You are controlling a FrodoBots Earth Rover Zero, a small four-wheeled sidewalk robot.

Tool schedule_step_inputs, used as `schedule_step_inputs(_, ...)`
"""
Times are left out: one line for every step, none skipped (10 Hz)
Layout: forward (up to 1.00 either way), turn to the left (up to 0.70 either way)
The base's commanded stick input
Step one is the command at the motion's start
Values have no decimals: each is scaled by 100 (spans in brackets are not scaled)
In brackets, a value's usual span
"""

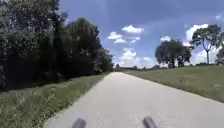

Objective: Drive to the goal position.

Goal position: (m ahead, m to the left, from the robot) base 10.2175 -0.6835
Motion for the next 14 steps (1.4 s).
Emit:
schedule_step_inputs(70,0)
schedule_step_inputs(70,0)
schedule_step_inputs(70,0)
schedule_step_inputs(70,0)
schedule_step_inputs(70,0)
schedule_step_inputs(70,0)
schedule_step_inputs(70,0)
schedule_step_inputs(70,0)
schedule_step_inputs(70,0)
schedule_step_inputs(70,0)
schedule_step_inputs(70,0)
schedule_step_inputs(70,0)
schedule_step_inputs(70,0)
schedule_step_inputs(70,0)
